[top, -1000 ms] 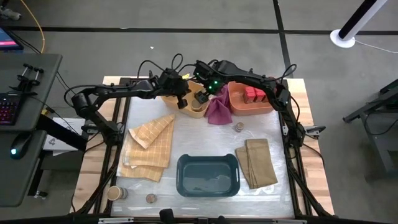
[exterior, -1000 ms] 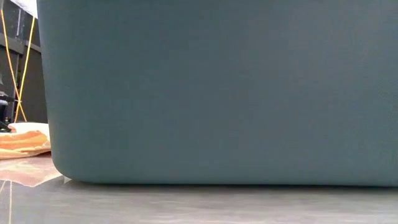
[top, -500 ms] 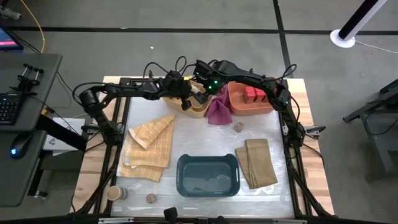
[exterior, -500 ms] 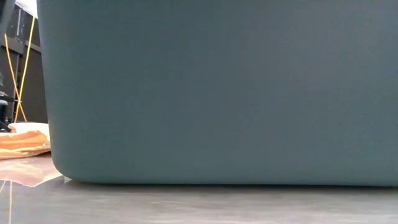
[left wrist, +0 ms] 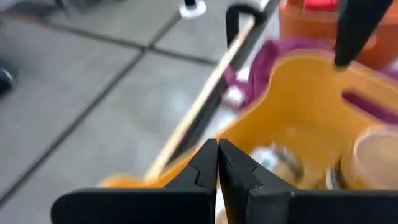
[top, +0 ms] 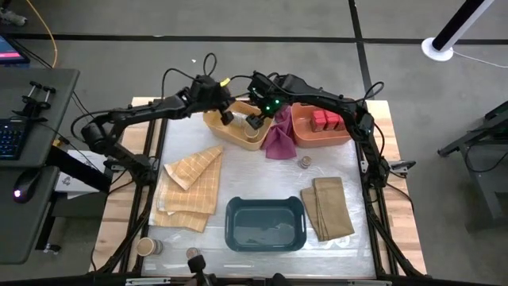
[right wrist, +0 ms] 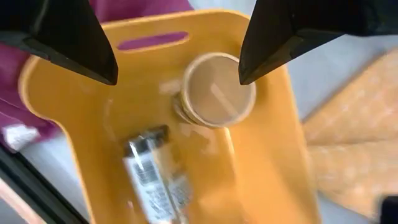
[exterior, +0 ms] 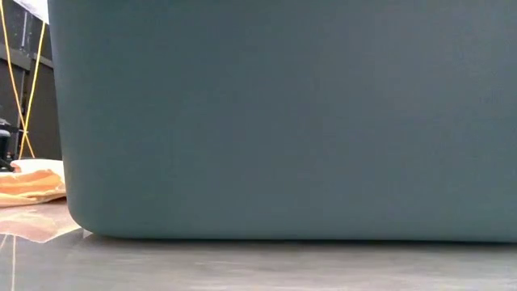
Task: Sort spices by type
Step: Put the right brown seasoning bottle into the yellow bin
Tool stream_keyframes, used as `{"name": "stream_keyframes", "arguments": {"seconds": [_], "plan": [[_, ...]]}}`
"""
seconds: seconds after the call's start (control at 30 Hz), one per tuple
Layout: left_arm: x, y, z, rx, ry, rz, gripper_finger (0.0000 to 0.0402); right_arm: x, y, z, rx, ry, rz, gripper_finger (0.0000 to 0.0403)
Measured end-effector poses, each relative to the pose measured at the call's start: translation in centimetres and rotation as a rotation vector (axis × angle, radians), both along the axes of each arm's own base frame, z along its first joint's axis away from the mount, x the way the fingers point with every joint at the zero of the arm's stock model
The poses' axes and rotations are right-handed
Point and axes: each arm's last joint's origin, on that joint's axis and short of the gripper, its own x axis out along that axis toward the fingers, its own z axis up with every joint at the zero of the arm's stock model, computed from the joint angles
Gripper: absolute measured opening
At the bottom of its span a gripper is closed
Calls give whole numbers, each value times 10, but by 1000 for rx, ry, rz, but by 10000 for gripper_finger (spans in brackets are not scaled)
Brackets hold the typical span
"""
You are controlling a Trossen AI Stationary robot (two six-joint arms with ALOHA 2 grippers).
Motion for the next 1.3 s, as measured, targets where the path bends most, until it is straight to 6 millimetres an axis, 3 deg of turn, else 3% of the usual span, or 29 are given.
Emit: {"name": "stream_keyframes", "arguments": {"seconds": [0.2, 0.37, 0.53, 0.63, 0.7, 0.8, 0.87, 1.3], "plan": [[-9, 6, -21, -230, 35, -38, 3, 7, -8, 5, 42, -146, 20, 330], [-6, 9, -24, -232, 17, -25, 27, 8, -9, 6, 52, -166, 12, 330], [-7, 8, -25, -228, 46, -33, 84, 3, -6, 16, 55, -182, 37, 330], [-7, 13, -19, -199, 81, 87, 108, -2, -6, 26, 41, -200, 39, 330], [-7, 17, -18, -210, 116, 133, 98, -4, -9, 32, 32, -210, 33, 330], [-5, 22, -25, -302, 207, 171, 33, -5, -12, 39, 20, -230, 26, 330], [0, 26, -31, -369, 248, 210, 11, -6, -13, 43, 15, -240, 23, 330], [40, 47, -62, -438, 420, 432, 0, -10, -16, 45, 30, -223, 18, 330]]}}
